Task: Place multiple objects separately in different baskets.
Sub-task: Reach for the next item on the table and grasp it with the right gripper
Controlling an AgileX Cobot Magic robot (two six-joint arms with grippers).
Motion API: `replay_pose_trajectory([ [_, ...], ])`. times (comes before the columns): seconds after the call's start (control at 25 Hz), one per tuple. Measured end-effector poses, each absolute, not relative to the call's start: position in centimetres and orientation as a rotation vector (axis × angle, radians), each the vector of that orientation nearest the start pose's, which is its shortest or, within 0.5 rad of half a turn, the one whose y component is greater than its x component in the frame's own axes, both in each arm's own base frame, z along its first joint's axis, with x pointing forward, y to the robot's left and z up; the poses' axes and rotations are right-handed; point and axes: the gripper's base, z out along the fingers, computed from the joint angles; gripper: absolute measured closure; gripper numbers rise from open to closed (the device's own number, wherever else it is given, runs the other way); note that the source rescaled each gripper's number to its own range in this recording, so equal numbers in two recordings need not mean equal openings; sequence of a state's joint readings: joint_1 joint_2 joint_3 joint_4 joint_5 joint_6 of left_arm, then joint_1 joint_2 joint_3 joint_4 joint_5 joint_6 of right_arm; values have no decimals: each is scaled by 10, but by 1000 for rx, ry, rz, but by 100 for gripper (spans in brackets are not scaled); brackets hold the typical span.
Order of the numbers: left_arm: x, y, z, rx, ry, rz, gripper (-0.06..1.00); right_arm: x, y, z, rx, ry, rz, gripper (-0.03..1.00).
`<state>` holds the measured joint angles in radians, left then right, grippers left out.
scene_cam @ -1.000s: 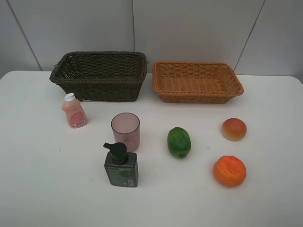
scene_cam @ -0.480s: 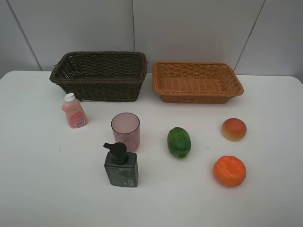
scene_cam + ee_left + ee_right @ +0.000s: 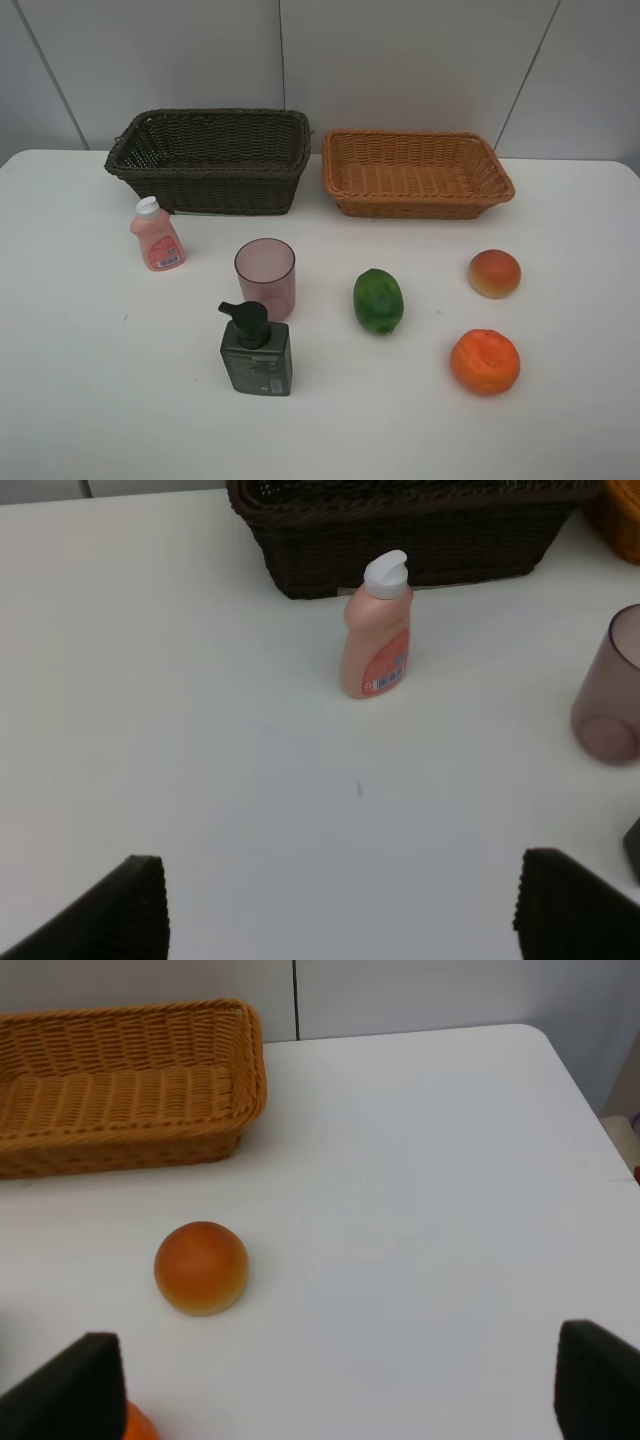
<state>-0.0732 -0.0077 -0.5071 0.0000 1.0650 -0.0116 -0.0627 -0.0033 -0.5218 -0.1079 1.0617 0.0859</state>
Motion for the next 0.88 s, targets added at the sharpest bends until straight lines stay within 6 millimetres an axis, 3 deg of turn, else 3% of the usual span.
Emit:
replay_pose_trajectory([
  [0.88,-7,1,279,63,2033,-53,5,-9,-8,284,156,2011,-114,17],
])
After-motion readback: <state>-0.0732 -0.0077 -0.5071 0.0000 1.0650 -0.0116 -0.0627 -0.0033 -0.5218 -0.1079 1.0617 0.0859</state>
